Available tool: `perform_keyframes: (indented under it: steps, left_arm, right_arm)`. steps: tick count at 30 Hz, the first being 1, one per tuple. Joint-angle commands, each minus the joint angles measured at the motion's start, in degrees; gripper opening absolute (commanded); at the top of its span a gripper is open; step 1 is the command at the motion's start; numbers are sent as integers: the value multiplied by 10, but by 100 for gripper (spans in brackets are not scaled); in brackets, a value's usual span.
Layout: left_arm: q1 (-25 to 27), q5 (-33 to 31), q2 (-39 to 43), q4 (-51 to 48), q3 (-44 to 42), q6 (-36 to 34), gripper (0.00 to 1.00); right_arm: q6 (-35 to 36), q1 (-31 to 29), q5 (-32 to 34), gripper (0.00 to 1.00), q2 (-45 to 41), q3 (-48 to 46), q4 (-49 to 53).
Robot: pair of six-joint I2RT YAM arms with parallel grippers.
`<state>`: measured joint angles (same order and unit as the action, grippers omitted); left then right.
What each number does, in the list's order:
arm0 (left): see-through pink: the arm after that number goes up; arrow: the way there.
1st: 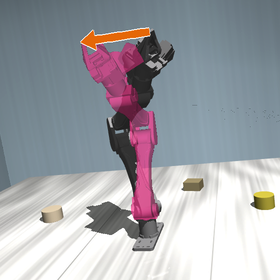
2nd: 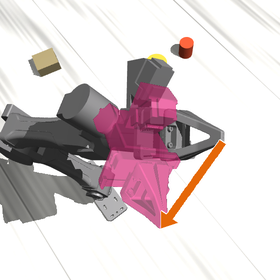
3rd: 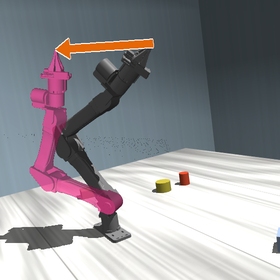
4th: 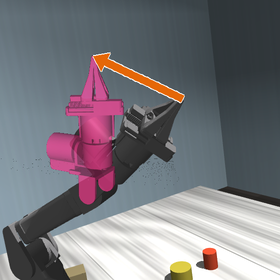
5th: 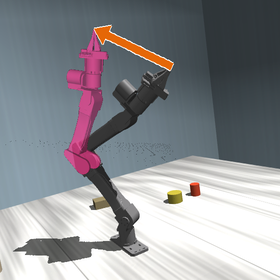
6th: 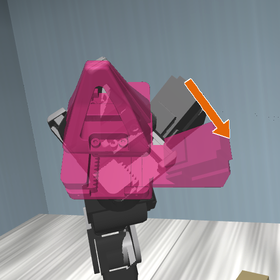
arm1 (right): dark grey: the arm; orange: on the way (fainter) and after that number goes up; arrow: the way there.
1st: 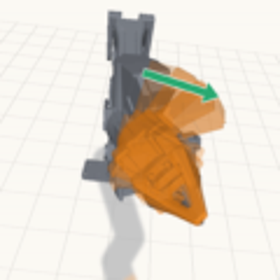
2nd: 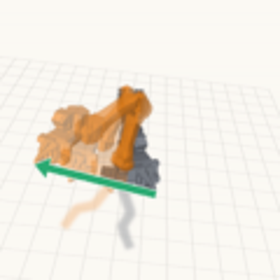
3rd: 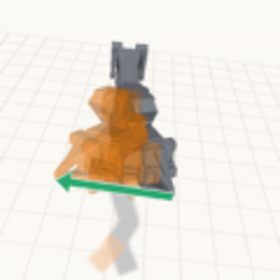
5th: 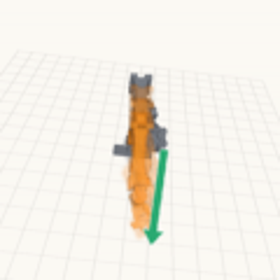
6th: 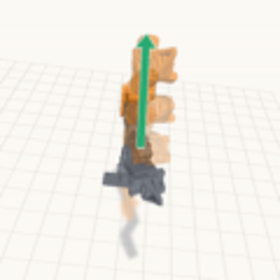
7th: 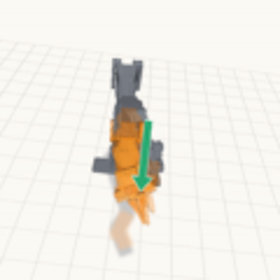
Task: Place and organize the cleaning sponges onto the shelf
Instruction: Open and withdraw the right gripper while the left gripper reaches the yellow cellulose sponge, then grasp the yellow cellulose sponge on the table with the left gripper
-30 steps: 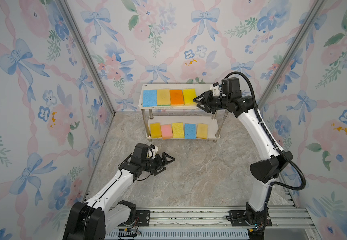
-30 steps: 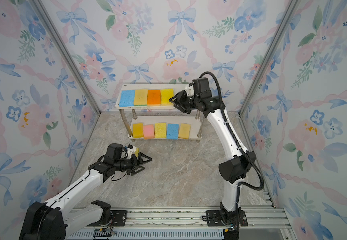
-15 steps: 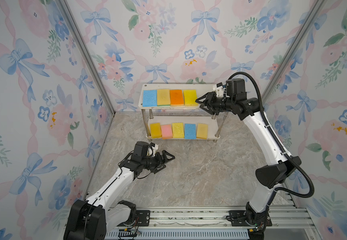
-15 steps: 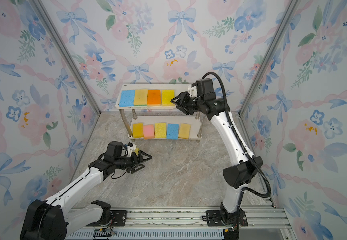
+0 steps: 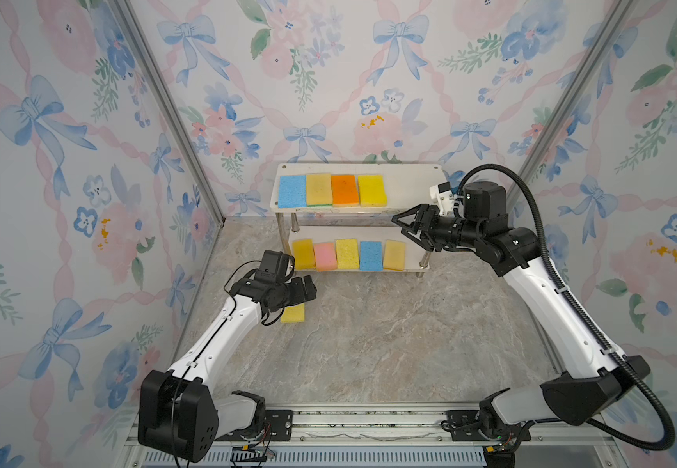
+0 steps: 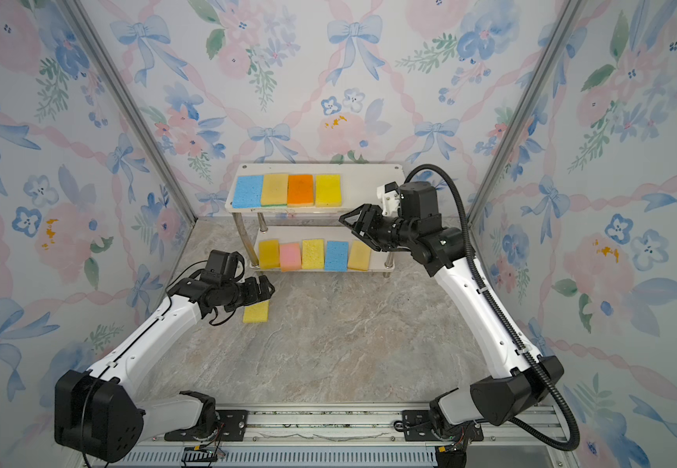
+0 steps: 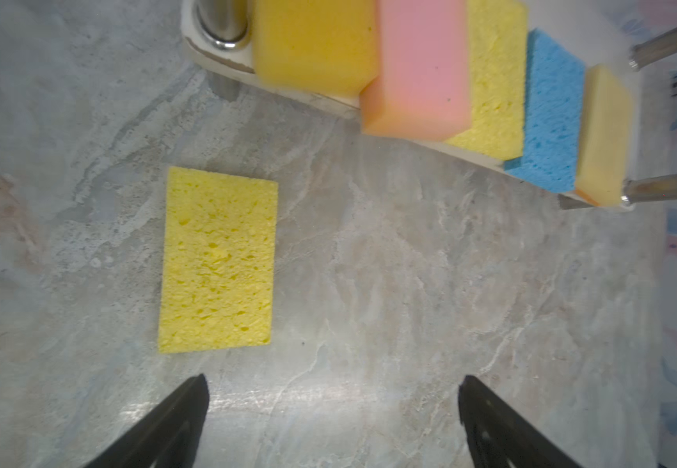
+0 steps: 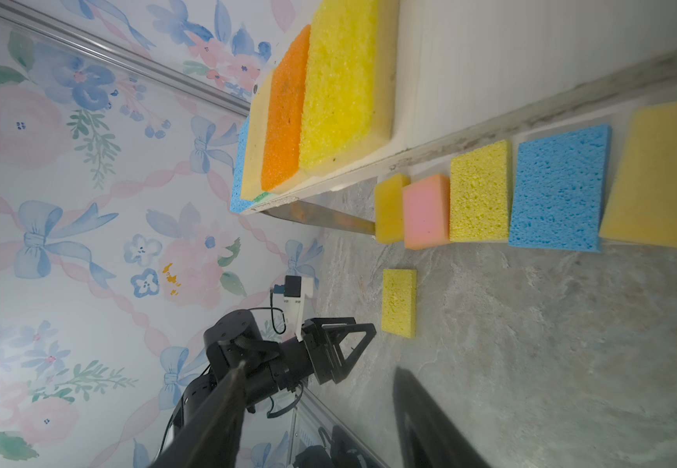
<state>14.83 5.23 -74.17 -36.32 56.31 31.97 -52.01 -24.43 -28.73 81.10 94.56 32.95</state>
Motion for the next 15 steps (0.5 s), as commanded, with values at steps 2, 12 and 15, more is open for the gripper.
perform_keyframes:
  steps: [2, 12, 15]
  left_arm:
    - [-5, -84, -65, -48, 19, -57, 98]
    - [-26, -91, -181, -34, 58, -97, 98]
    - [-31, -89, -205, -24, 66, -107, 98]
  right_arm:
    - [10, -10, 14, 64, -60, -71, -32]
    - [2, -37, 46, 70, -161, -193, -28]
    - [2, -40, 54, 71, -172, -202, -23]
